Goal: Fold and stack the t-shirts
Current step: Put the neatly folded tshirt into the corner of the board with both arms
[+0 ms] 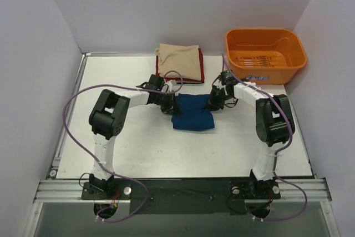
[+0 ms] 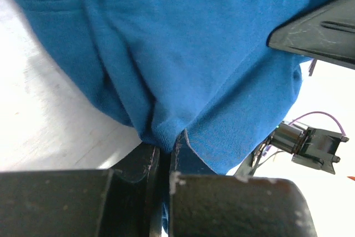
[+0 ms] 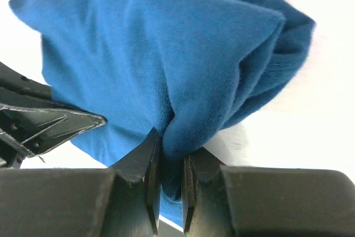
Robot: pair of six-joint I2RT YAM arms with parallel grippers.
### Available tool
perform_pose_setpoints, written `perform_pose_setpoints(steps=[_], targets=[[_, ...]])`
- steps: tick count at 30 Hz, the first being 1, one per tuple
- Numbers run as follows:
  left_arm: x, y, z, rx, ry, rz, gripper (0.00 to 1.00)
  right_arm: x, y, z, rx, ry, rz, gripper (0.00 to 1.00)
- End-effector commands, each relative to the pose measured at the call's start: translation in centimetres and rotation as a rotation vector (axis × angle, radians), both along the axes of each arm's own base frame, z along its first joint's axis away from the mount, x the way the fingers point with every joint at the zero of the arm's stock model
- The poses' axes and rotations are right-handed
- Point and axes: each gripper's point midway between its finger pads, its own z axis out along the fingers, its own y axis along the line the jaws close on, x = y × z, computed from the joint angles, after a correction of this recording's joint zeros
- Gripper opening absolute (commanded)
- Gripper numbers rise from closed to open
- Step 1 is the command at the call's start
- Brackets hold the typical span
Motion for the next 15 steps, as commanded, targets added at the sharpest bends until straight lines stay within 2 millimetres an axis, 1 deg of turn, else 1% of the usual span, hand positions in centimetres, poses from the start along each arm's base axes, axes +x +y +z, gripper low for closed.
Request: perform_pose_setpoints(steps=[1,2,3,4,5,6,7,8,9,10,11,12,13,14,15], targets=[[2.3,1.7,5.3,0.008,-0.212,0.009,0.00,2.2,0.6,4.2,-0.118,-0.128,0.089,0.00],[2.5,1.7,6.0,0.007,-0.239,0.001,0.00,2.8,0.8,5.1,-0.123,-0.158,0.092,0.00],[2.8,1.8,7.1,0.002,-0.268,0.001,0.00,3.0,1.2,5.7,-0.120,-0.173,0.097,0.00],[2.8,2.1,7.5,0.009,-0.276,-0.002,0.00,3.4,1.6,6.6,-0.117,-0.195,0.104,0.00],[3.3,2.6,8.4,0.016,-0.303,0.012,0.00,3.6,1.8,7.1,-0.116,-0.208,0.108,0.00],[3.3,3.0,8.7,0.024,-0.309,0.011,0.00,3.8,2.1,7.8,-0.115,-0.222,0.121,0.00],[3.8,3.6,9.8,0.021,-0.333,0.027,0.00,4.0,2.2,8.3,-0.120,-0.240,0.139,0.00],[3.9,4.0,10.3,0.021,-0.340,0.031,0.00,4.3,2.3,9.1,-0.126,-0.250,0.146,0.00],[4.4,4.6,11.4,0.015,-0.365,0.048,0.00,4.4,2.3,9.4,-0.133,-0.260,0.160,0.00],[4.7,5.1,12.0,0.015,-0.381,0.057,0.00,4.9,2.5,10.3,-0.136,-0.283,0.165,0.00],[5.2,5.3,13.5,0.012,-0.422,0.065,0.00,5.1,2.5,10.6,-0.139,-0.294,0.173,0.00],[5.4,5.5,14.3,0.018,-0.453,0.059,0.00,6.0,2.7,11.9,-0.135,-0.331,0.175,0.00],[6.2,5.6,15.8,0.020,-0.503,0.066,0.00,6.4,2.8,12.4,-0.136,-0.352,0.180,0.00],[6.4,5.7,16.4,0.029,-0.532,0.055,0.00,7.6,3.2,13.9,-0.129,-0.396,0.180,0.00],[7.3,5.6,17.8,0.027,-0.578,0.061,0.00,8.4,3.4,14.1,-0.128,-0.413,0.190,0.00]])
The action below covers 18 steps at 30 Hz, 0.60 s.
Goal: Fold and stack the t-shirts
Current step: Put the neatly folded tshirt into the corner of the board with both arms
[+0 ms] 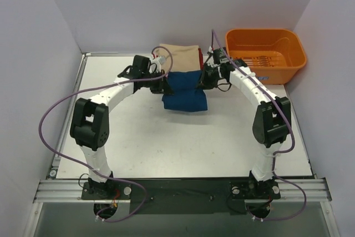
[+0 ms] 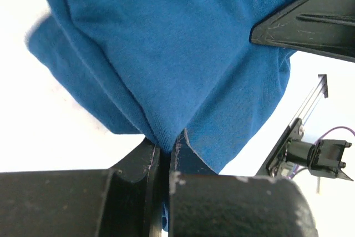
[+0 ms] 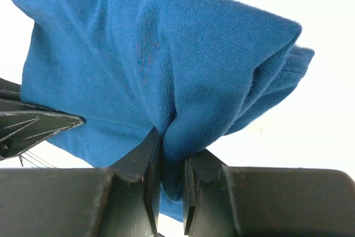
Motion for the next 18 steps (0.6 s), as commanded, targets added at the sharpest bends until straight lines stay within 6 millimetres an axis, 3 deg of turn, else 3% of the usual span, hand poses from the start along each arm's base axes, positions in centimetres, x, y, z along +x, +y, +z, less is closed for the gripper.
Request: perform_pose_setpoints(steps=[1,2,3,4,5,6,10,11,14,18], targets=[[3.3,1.0,7.7,0.009,-0.254,0.009,0.00,4.4,-0.2,5.8,-0.026,-0.190,0.014,0.00],[4.2,0.8,8.6,0.006,-0.286,0.008,0.00,5.4,0.3,5.9,-0.020,-0.205,0.035,0.00],[4.8,0.7,9.2,0.003,-0.306,0.014,0.00,7.1,0.7,8.2,0.000,-0.272,0.035,0.00],[6.1,0.5,9.7,0.006,-0.325,0.031,0.00,8.1,1.1,7.1,-0.001,-0.262,0.050,0.00],[6.8,0.5,10.3,0.004,-0.341,0.039,0.00,9.7,1.4,9.6,0.020,-0.334,0.048,0.00],[8.2,0.2,11.0,0.000,-0.367,0.049,0.00,11.5,2.0,10.0,0.033,-0.365,0.053,0.00],[13.0,0.6,11.6,0.008,-0.407,0.112,0.00,16.6,2.0,9.7,0.091,-0.443,0.012,0.00],[14.6,0.8,12.2,0.003,-0.434,0.128,0.00,17.7,1.2,9.4,0.098,-0.454,-0.014,0.00],[17.4,1.1,11.8,0.009,-0.458,0.142,0.00,21.2,0.0,9.1,0.152,-0.520,-0.118,0.00],[19.6,0.7,9.2,-0.003,-0.431,0.142,0.00,24.5,-0.4,9.6,0.177,-0.613,-0.179,0.00]])
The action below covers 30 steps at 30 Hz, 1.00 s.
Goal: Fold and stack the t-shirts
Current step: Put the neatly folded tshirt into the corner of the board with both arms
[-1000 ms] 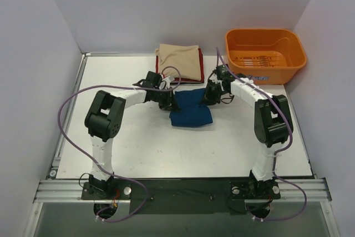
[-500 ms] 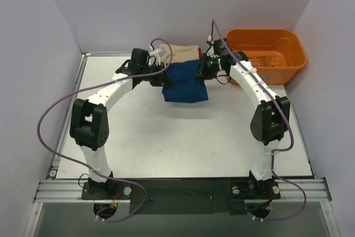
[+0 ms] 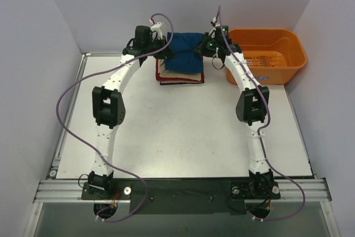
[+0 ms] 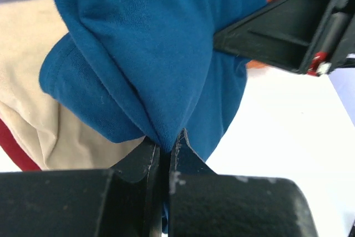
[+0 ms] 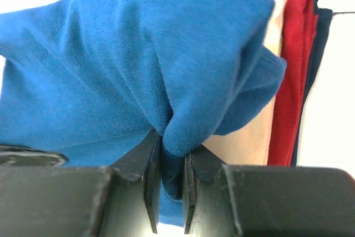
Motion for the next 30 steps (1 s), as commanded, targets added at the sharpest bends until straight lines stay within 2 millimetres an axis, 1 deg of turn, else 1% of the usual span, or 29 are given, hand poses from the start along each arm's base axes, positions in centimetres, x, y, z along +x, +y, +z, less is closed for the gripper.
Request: perform_pose_setpoints(steps=[1,2,3,4,5,6,7,8,9,10,11,12,13,14,15,16,17,18,19,20,21,22,23,24,25,26,28,29,30], targets=[[2.2,1.1,-1.7,-0.004,0.019,0.025,0.00,4.9,-1.6,3.7,0.083,-0.176,-0.118,0.00],[2.3,1.3,-2.5,-0.006,0.042,0.030,0.00,5.6,-1.3,3.3,0.101,-0.186,-0.119,0.00],[2.3,1.5,-4.0,0.001,0.072,0.033,0.00,5.9,-1.2,2.7,0.116,-0.177,-0.126,0.00],[2.4,1.9,-4.7,0.002,0.088,0.042,0.00,6.1,-0.9,1.6,0.116,-0.167,-0.127,0.00],[2.3,2.3,-5.6,0.010,0.104,0.050,0.00,6.2,-0.9,1.1,0.112,-0.160,-0.131,0.00],[2.5,2.8,-6.0,0.013,0.104,0.059,0.00,6.1,-0.6,-0.4,0.105,-0.136,-0.129,0.00],[2.6,3.1,-6.5,0.019,0.112,0.071,0.00,6.1,-0.5,-1.1,0.103,-0.123,-0.129,0.00],[2.9,3.5,-6.7,0.022,0.108,0.078,0.00,6.0,-0.4,-2.2,0.095,-0.100,-0.129,0.00],[3.1,3.8,-6.9,0.030,0.104,0.087,0.00,6.0,-0.7,-2.7,0.084,-0.093,-0.144,0.00],[3.3,4.0,-7.0,0.042,0.096,0.090,0.00,5.9,-1.0,-3.3,0.073,-0.073,-0.156,0.07],[3.4,4.1,-7.3,0.054,0.092,0.092,0.00,5.9,-1.8,-3.4,0.048,-0.070,-0.187,0.11],[3.5,4.3,-7.6,0.069,0.084,0.091,0.00,5.8,-2.2,-3.5,0.030,-0.069,-0.200,0.23],[3.8,4.5,-7.6,0.085,0.069,0.098,0.06,5.8,-3.1,-2.9,-0.008,-0.087,-0.235,0.29],[4.0,4.9,-7.8,0.095,0.067,0.108,0.20,5.7,-3.5,-2.7,-0.034,-0.088,-0.242,0.35],[4.3,5.1,-7.6,0.103,0.053,0.117,0.23,5.7,-4.0,-1.4,-0.061,-0.122,-0.243,0.38],[4.6,5.4,-7.6,0.106,0.049,0.123,0.33,5.5,-4.2,-1.0,-0.083,-0.129,-0.240,0.43],[4.8,5.6,-7.4,0.113,0.044,0.131,0.36,5.1,-4.7,0.1,-0.123,-0.148,-0.240,0.48],[5.3,6.0,-6.6,0.110,0.023,0.138,0.43,4.9,-5.0,0.9,-0.139,-0.159,-0.241,0.52],[5.4,6.1,-6.8,0.118,0.027,0.137,0.46,4.3,-5.7,2.0,-0.174,-0.171,-0.248,0.52],[5.8,6.5,-5.7,0.114,0.005,0.144,0.50,4.0,-6.0,2.1,-0.191,-0.165,-0.252,0.53],[5.8,6.6,-5.5,0.119,0.000,0.141,0.52,3.1,-6.5,2.6,-0.214,-0.162,-0.252,0.53],[6.1,7.0,-4.3,0.117,-0.025,0.154,0.54,2.6,-6.5,2.9,-0.220,-0.162,-0.247,0.53],[6.3,7.6,-4.1,0.120,-0.029,0.166,0.56,1.7,-6.4,2.8,-0.236,-0.153,-0.223,0.53],[6.5,7.8,-3.1,0.119,-0.052,0.177,0.57,1.2,-6.2,2.7,-0.245,-0.152,-0.199,0.53],[6.5,7.9,-2.8,0.120,-0.057,0.177,0.58,0.1,-5.6,2.2,-0.242,-0.126,-0.164,0.53],[6.6,7.9,-2.3,0.119,-0.069,0.173,0.58,-0.4,-5.3,2.0,-0.234,-0.109,-0.145,0.53],[5.4,7.1,-2.6,0.102,-0.026,0.142,0.58,-1.7,-4.8,0.3,-0.213,-0.034,-0.109,0.54],[4.7,6.8,-3.1,0.095,0.013,0.134,0.58,-2.4,-4.9,-0.8,-0.213,0.010,-0.101,0.55],[3.6,6.5,-3.7,0.090,0.052,0.117,0.58,-2.7,-4.9,-1.4,-0.203,0.032,-0.097,0.55]])
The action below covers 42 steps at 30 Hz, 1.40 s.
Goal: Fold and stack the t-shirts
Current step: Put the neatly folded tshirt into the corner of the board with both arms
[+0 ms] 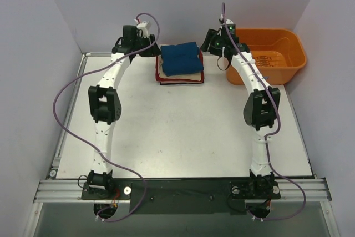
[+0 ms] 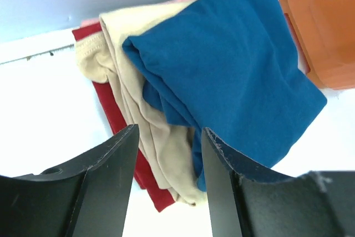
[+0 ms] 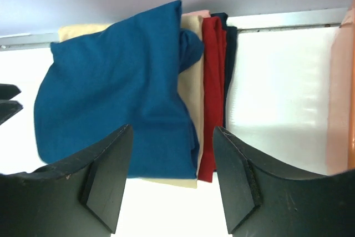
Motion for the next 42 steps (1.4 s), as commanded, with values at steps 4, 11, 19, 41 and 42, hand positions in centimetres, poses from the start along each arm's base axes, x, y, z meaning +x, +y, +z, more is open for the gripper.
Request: perform_pose_setpoints(steps=[4,11,19,41,42], targets=[[-6.8,-2.6,-1.7,-0.058,0.178,-0.105,0.58,-3.8,1.3,-4.9,0.048,0.192,0.083,0.56],[-10.5,-4.6,-2.3,-0.057,0.187,-0.175,0.58,-4.7,3.1,-7.4,0.109,0.275,0.128,0.52],[-8.8,-2.1,-0.3,-0.033,0.158,-0.084,0.58,-5.8,2.4,-8.7,0.107,0.321,0.112,0.40],[-11.6,-6.6,-3.9,0.070,0.213,-0.170,0.63,-6.0,3.3,-6.5,0.138,0.292,0.138,0.04],[-11.4,-7.0,-3.4,0.062,0.197,-0.181,0.62,-6.0,3.4,-6.5,0.140,0.293,0.140,0.02]])
